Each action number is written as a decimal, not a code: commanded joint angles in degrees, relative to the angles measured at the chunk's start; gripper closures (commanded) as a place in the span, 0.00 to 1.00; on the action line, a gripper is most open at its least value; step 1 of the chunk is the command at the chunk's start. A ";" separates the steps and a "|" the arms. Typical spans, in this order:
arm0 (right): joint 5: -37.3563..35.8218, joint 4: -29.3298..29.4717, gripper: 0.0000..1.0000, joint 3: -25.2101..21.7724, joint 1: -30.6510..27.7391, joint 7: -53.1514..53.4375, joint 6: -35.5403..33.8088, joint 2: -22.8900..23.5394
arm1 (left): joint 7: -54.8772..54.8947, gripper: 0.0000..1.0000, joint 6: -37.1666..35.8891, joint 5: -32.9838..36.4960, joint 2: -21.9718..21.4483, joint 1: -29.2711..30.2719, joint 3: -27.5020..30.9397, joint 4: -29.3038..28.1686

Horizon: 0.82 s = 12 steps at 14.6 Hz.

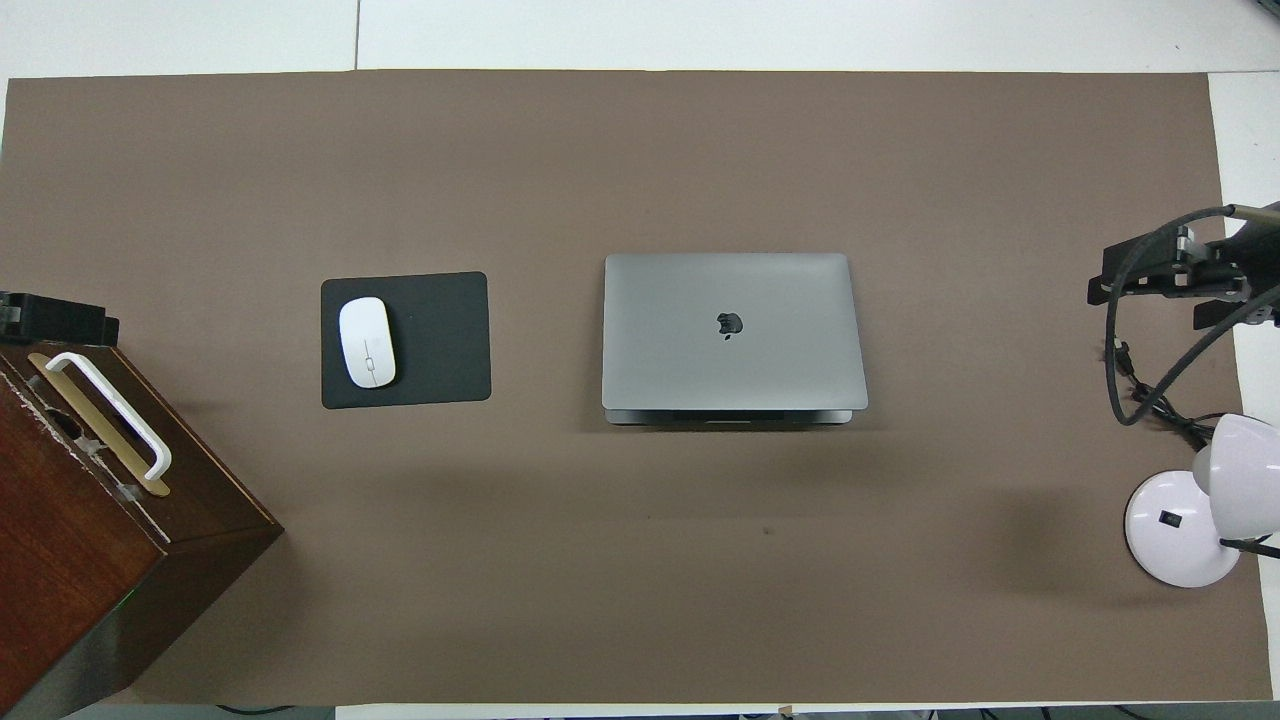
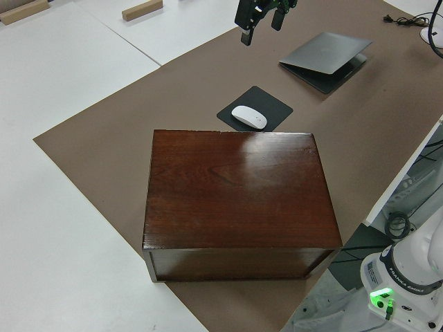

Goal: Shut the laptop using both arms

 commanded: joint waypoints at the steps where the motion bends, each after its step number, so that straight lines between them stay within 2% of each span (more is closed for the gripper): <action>1: -0.37 -0.25 0.00 -0.58 0.51 -1.44 0.09 -0.67 | -1.06 0.00 -1.51 1.32 2.66 -0.30 -0.19 2.81; 6: -0.80 -0.25 0.00 -0.49 0.60 -1.27 0.35 -0.67 | -1.15 0.00 3.32 0.97 3.29 0.31 -0.28 0.88; 12: -3.80 -0.61 0.00 -0.05 0.60 -3.72 3.08 -0.59 | -1.24 0.00 0.61 0.70 3.20 0.23 -0.10 1.22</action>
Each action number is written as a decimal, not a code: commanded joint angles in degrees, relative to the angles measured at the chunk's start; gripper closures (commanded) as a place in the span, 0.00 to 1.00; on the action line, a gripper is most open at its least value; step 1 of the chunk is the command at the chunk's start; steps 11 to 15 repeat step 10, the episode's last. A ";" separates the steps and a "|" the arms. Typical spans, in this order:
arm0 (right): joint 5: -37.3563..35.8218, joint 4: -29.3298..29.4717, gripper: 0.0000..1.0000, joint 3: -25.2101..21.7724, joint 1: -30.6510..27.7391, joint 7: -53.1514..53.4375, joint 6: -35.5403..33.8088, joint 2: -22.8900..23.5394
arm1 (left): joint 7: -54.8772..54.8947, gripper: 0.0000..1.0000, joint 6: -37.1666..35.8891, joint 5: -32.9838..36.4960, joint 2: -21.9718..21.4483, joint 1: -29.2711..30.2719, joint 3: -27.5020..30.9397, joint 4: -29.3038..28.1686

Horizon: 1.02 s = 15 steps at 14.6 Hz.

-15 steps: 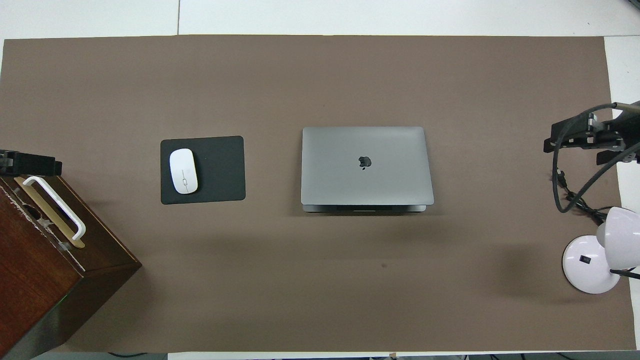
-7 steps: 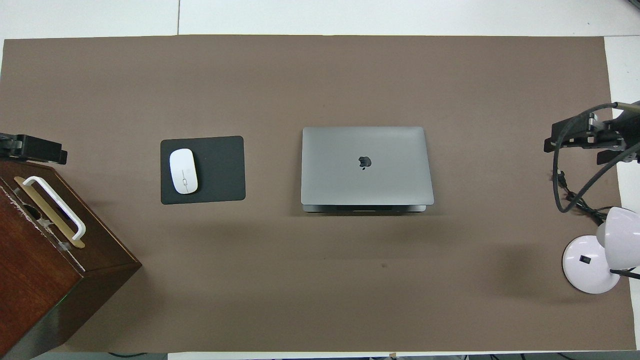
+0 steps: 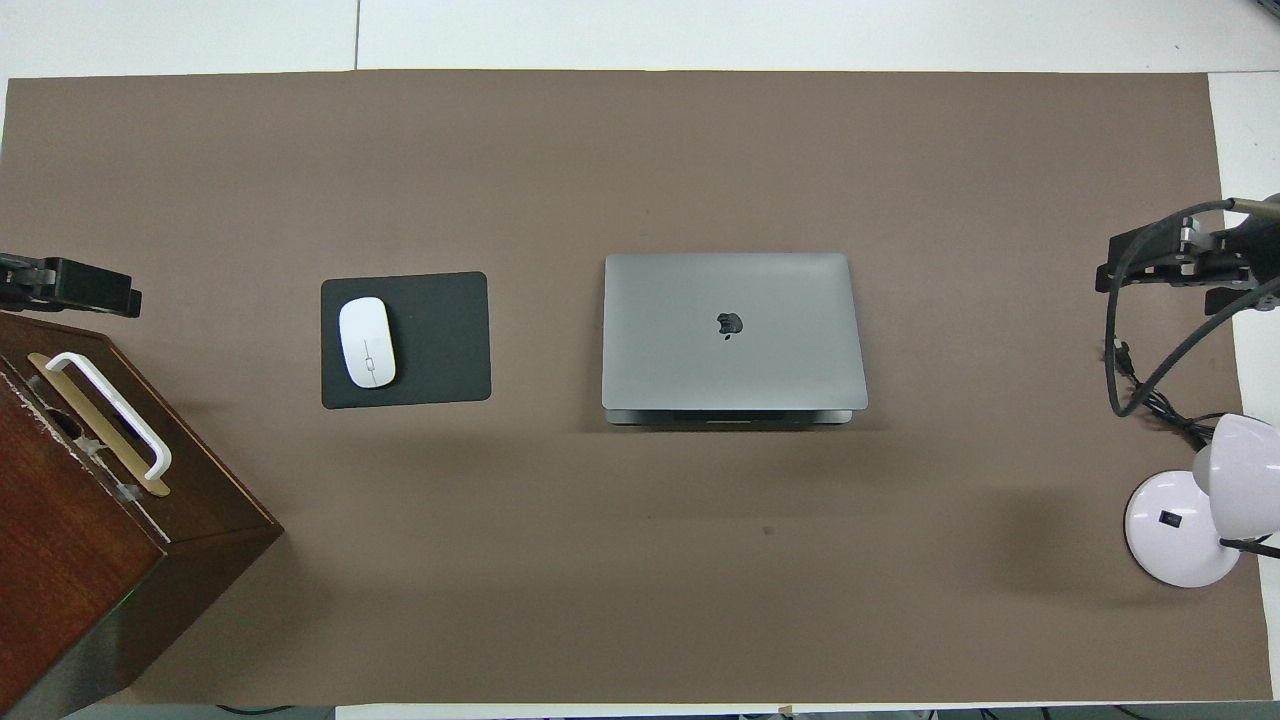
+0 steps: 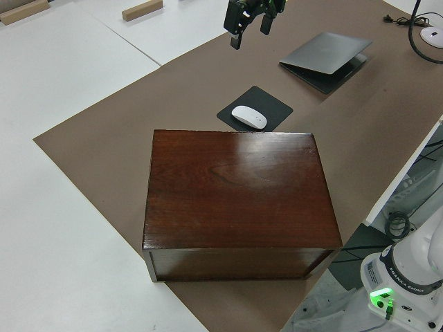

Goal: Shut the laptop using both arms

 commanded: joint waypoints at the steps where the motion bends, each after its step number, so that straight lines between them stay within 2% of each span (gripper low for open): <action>1: -0.94 -0.67 0.00 -0.14 0.10 -4.40 0.85 -0.59 | -0.89 0.00 -1.57 0.60 0.04 0.26 -0.12 0.54; 15: -1.12 -0.67 0.00 -0.23 -0.08 -8.62 0.59 -0.59 | -1.24 0.00 -0.87 -1.16 -0.31 0.35 0.14 0.10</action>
